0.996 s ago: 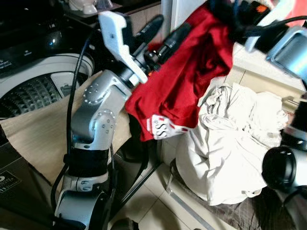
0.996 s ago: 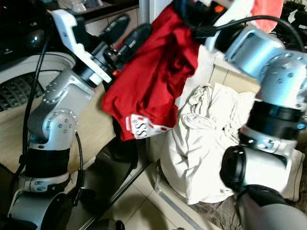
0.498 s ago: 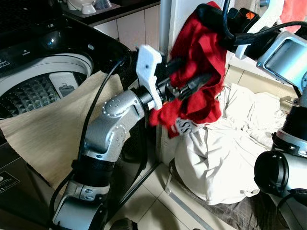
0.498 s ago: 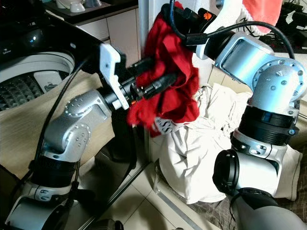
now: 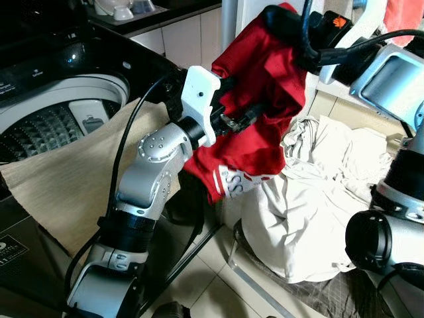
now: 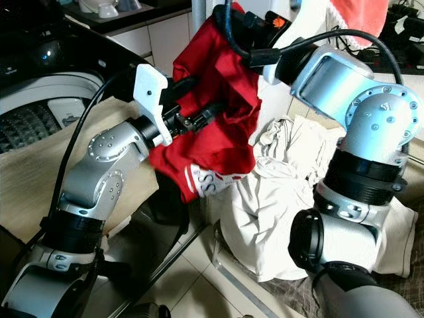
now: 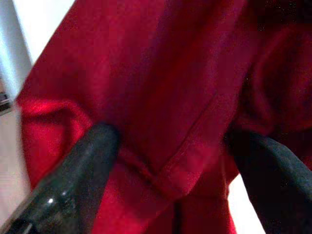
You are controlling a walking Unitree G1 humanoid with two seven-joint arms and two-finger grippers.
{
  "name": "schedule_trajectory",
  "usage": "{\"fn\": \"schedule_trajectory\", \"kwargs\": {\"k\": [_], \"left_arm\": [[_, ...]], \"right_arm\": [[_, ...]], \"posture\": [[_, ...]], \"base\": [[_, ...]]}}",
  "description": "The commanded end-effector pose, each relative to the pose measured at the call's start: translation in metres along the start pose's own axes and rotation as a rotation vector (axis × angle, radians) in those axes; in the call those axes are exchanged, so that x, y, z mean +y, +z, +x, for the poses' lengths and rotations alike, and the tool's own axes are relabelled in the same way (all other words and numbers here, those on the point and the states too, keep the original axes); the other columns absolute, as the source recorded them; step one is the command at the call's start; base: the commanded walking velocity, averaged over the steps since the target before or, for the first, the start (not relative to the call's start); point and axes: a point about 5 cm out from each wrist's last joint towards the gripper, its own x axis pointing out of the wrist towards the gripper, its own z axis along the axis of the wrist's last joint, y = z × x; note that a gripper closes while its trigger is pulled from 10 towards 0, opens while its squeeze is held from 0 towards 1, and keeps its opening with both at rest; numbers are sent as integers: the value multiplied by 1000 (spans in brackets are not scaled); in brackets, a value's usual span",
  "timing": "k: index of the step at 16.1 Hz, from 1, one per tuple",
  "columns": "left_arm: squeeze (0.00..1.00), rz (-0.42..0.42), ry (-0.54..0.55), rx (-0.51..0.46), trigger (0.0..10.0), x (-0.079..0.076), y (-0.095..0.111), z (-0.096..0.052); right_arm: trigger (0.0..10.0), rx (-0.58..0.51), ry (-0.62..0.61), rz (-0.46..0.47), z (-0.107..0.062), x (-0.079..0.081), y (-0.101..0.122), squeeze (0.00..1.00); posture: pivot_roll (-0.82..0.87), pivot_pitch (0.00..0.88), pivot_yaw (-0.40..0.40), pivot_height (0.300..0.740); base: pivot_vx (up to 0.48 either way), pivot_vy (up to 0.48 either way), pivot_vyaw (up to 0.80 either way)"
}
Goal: Clothes washing
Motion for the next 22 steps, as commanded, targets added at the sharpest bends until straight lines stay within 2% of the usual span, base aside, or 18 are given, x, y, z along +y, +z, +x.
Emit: {"fn": "schedule_trajectory", "kwargs": {"k": [1,7,13,17,22], "left_arm": [[0,27,38,4,0,6,1,1],[0,26,121,-11,0,22,1,-1],[0,36,114,-60,0,21,6,0],[0,35,156,-59,0,27,6,-3],[0,37,166,-55,0,26,5,-4]], "right_arm": [[0,-18,28,-7,-2,6,3,0],[0,-18,34,0,-2,9,0,0],[0,-19,22,5,-3,5,0,0],[0,-19,20,5,-4,4,0,0],[0,-15,18,2,-4,5,-1,0]], "posture": [[-56,0,33,740],[-76,0,49,740],[-55,0,38,740],[-64,0,45,740],[-64,0,37,740]], "base": [[0,0,0],[0,0,0],[0,0,0],[0,0,0],[0,0,0]]}}
